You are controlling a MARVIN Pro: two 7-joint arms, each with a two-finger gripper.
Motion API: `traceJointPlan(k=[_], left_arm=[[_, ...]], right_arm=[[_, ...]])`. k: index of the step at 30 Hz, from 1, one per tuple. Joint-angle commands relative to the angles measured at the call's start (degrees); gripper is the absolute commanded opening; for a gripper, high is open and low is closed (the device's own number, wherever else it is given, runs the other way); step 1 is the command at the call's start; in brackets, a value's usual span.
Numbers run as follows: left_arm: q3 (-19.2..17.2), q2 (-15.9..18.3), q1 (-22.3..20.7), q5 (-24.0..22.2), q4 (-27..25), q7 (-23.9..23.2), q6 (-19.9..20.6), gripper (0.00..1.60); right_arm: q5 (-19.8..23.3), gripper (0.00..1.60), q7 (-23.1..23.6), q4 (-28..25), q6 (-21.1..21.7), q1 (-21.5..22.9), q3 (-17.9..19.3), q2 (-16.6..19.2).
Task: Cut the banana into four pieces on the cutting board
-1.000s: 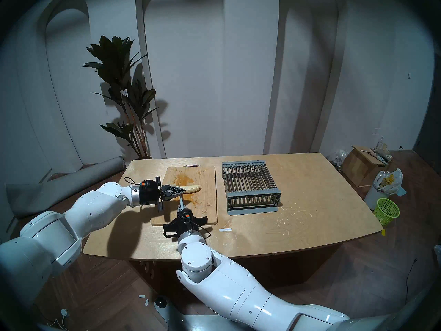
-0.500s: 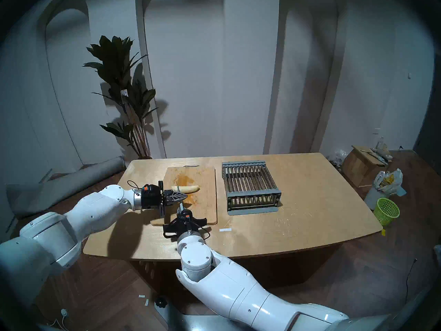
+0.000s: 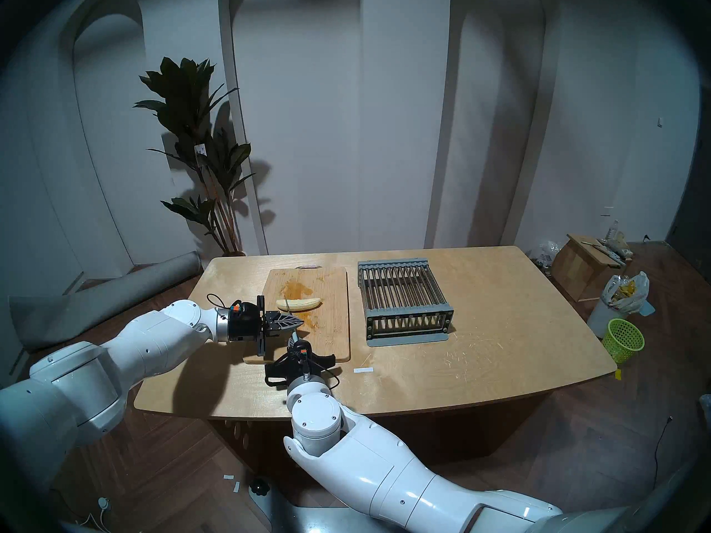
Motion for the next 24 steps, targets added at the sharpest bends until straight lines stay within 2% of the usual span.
traceJointPlan(k=[1, 4, 5, 6, 7, 8, 10, 15, 17, 18, 24], left_arm=[[2.4, 1.0, -5.2, 1.4, -0.5, -6.3, 3.3, 0.0], [2.3, 1.6, -7.0, 2.6, -1.8, -6.9, 4.7, 0.0], [3.5, 1.2, -8.8, 2.5, -0.9, -8.8, 5.3, 0.0], [2.1, 1.5, -8.2, 3.2, -1.9, -8.1, 5.3, 0.0], [2.1, 1.5, -8.2, 3.2, -1.9, -8.1, 5.3, 0.0], [2.6, 1.1, -10.0, 3.5, -1.5, -10.0, 6.3, 0.0], [2.1, 1.1, -10.0, 3.9, -1.9, -10.0, 6.6, 0.0], [4.4, -0.4, -12.8, 5.0, -0.7, -13.1, 8.8, 0.0], [4.4, -1.4, -12.6, 4.8, 0.3, -12.4, 8.7, 0.0], [4.0, -2.2, -12.6, 4.3, 1.5, -13.6, 8.5, 0.0], [-0.5, -6.0, -12.0, -0.8, 5.2, -7.0, 10.1, 0.0]], right_arm=[[-0.4, 0.0, -0.3, -3.0, -0.8, 1.2, 0.4, -0.9], [-0.3, 0.0, -0.5, -3.2, -0.9, 1.1, 0.5, -0.8], [-0.3, 0.0, -0.6, -3.4, -0.9, 1.0, 0.5, -0.7], [-0.3, 0.0, -0.7, -3.5, -0.9, 1.0, 0.6, -0.7], [-0.3, 0.0, -0.7, -3.5, -0.9, 1.0, 0.6, -0.7], [-0.2, 0.0, -0.9, -3.8, -1.0, 0.8, 0.8, -0.6], [-0.2, 0.0, -1.0, -4.0, -1.0, 0.8, 0.8, -0.5], [-0.1, 0.0, -1.8, -5.3, -1.0, 0.2, 1.3, 0.2], [-0.1, 0.0, -2.0, -5.8, -1.0, -0.2, 1.4, 0.5], [0.0, 0.0, -2.1, -6.0, -0.9, -0.3, 1.4, 0.6], [0.2, 0.0, -2.3, -6.1, -0.5, -0.5, 1.2, 0.5]])
